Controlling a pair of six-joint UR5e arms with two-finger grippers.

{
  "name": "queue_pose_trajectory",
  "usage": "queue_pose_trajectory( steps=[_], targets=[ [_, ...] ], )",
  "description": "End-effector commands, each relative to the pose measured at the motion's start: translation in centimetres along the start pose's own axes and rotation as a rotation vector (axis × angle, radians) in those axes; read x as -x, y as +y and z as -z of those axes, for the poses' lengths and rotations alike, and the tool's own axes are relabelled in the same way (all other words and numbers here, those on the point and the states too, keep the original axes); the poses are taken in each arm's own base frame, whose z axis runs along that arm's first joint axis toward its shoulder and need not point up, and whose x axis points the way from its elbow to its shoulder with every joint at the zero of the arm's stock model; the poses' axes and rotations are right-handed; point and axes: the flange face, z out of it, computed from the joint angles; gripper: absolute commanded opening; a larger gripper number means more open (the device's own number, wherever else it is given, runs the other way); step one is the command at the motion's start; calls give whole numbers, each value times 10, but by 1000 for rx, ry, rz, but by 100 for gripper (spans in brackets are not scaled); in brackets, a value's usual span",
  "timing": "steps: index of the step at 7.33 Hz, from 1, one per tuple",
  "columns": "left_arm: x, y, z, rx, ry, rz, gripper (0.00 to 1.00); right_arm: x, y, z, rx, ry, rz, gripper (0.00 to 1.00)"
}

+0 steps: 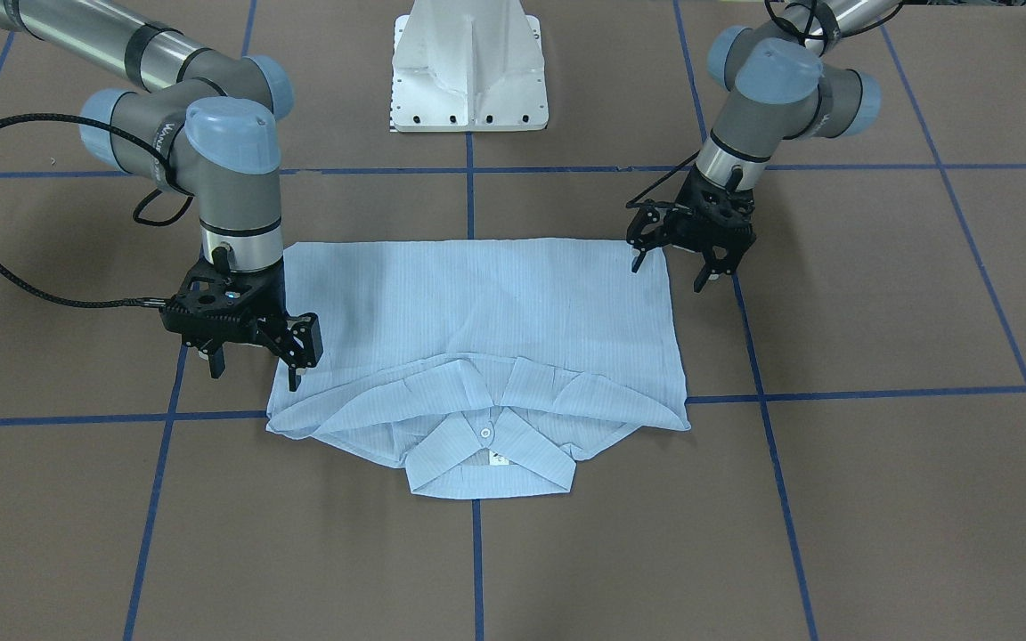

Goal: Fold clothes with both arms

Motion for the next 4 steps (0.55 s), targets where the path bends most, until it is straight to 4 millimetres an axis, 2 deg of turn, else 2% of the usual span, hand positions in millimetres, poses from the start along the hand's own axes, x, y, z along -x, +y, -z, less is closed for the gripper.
queue_pose_trajectory(
  steps=[1, 2, 3, 4],
  targets=[
    [-20, 34, -11, 19, 11, 31, 100, 0, 0, 0, -2, -4, -2, 100],
    [-25, 42, -14, 18, 6, 48, 89, -1, 0, 0, -2, -3, -2, 100],
    [-32, 49, -17, 17, 6, 98, 51, -1, 0, 0, -4, -2, -4, 100],
    [-35, 53, -17, 18, 8, 98, 8, -1, 0, 0, -4, -2, -4, 100]
  ],
)
